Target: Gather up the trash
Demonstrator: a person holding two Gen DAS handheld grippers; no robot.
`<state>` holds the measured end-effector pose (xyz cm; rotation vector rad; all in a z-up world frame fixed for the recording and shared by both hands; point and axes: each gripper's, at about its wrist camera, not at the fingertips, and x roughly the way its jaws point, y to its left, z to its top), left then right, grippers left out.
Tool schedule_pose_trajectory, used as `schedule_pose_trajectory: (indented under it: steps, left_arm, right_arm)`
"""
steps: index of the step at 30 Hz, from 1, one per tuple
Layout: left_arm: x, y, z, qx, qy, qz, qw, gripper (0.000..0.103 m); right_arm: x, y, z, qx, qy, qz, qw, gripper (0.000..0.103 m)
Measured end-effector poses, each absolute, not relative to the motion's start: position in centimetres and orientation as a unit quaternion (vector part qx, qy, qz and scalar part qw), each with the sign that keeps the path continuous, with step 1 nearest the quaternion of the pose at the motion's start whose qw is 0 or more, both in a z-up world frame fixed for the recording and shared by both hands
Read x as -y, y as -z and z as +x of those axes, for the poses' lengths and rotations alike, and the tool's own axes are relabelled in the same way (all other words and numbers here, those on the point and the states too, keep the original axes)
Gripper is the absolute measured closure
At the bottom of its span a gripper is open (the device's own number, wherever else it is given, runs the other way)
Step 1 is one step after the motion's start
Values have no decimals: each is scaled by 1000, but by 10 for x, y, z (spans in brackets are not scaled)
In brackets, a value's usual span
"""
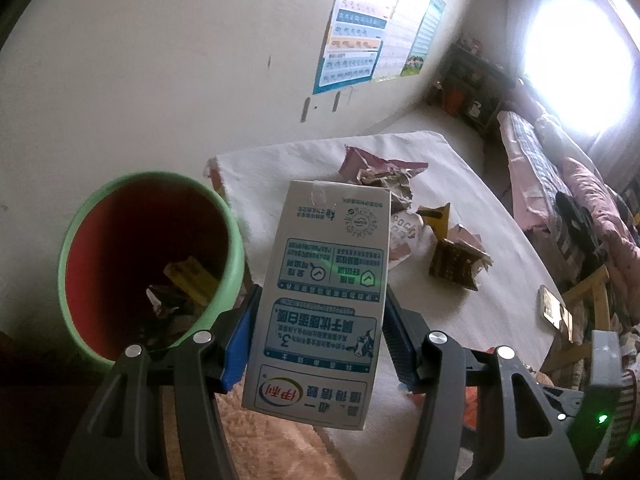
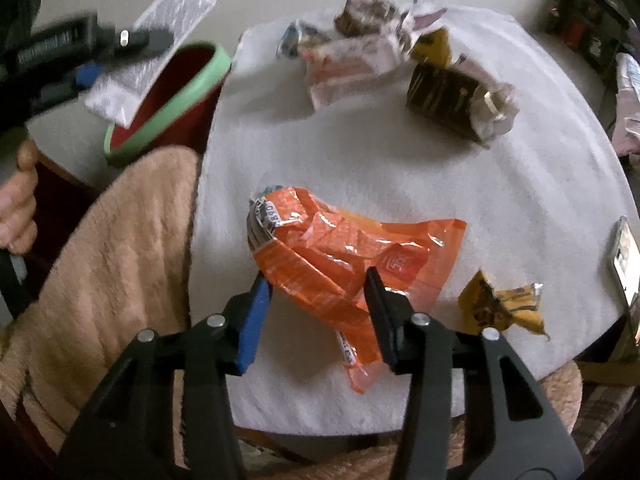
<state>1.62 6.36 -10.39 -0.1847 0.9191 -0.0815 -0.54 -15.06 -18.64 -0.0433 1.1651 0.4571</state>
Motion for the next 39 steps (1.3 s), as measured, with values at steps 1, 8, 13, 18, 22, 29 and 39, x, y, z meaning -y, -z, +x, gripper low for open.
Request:
schedule_pose_trajectory:
  steps: [1,8,13,18,22,29,39]
  left_arm:
    - [-65,103,16,-442,37,-89,892,48]
    - [-70,107,13,-445,27,-90,891,48]
    - [-71,110,14,-448,28,-93,889,48]
    - [-71,110,13,-447,26,-92,889,48]
    - [-72,112,14,-448,23,-94,889,48]
    - [-71,114,14,-451,23,-93,887,48]
    - [-74,109,10,-440,12,-92,893,48]
  right_arm:
    - [153,183,-5,-538,-212,-14,816,57]
    - [161,178,0,-528,-201,12,825,57]
    - [162,179,-1,-531,-195,18,824,57]
    - [162,181,0,-534,-195,22,823,57]
    - [163,181,1,-534,-195,24,822,57]
    - [164,181,2,-534,-194,30,822,57]
    - [169,179,5,-531,-199,54,822,57]
